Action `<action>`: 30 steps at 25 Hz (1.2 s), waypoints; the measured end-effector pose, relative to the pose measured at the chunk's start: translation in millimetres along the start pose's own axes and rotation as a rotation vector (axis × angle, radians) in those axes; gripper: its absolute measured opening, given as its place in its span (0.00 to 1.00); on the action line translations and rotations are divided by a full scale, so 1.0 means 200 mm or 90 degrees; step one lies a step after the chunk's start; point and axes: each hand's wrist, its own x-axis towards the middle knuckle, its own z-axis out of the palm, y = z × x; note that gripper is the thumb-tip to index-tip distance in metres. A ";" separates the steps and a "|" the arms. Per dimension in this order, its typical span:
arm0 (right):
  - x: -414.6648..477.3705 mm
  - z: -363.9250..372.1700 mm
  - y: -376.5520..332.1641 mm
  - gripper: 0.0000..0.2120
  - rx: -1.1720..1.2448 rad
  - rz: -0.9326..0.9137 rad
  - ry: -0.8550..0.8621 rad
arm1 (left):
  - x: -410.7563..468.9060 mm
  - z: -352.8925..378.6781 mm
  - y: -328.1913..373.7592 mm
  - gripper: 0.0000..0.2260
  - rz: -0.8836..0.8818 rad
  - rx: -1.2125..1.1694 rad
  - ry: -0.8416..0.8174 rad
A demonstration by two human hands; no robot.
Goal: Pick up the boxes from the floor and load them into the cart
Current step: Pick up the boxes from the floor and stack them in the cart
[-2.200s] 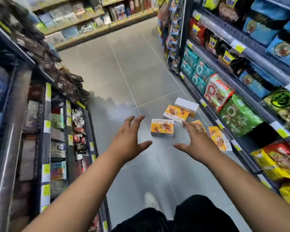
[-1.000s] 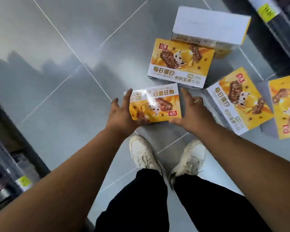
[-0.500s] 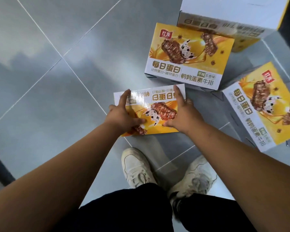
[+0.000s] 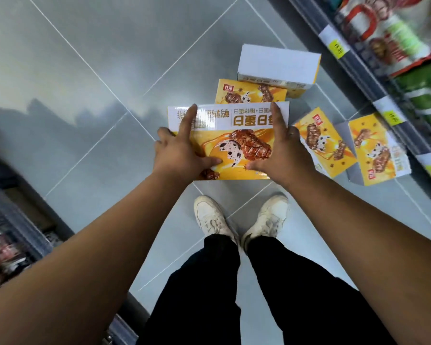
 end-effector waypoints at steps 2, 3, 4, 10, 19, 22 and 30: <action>-0.21 -0.23 -0.10 0.60 0.028 0.011 0.016 | -0.20 -0.20 0.12 0.52 0.020 0.003 0.009; -0.32 -0.36 -0.14 0.61 0.033 0.020 0.030 | -0.31 -0.31 0.19 0.51 0.042 0.015 0.017; -0.42 -0.49 -0.19 0.61 0.035 0.026 0.041 | -0.42 -0.44 0.26 0.50 0.065 0.031 0.031; -0.97 -1.28 -0.55 0.61 0.040 0.022 0.176 | -0.94 -1.20 0.71 0.49 0.228 0.078 0.121; -1.92 -1.89 -0.68 0.61 0.109 0.109 0.463 | -1.64 -1.75 1.31 0.48 0.507 0.141 0.202; -2.28 -2.00 -0.63 0.61 0.126 0.154 0.530 | -1.94 -1.76 1.48 0.48 0.610 0.152 0.196; -3.19 -2.01 -0.21 0.61 0.150 0.345 0.662 | -2.73 -1.41 1.89 0.48 0.865 0.195 0.135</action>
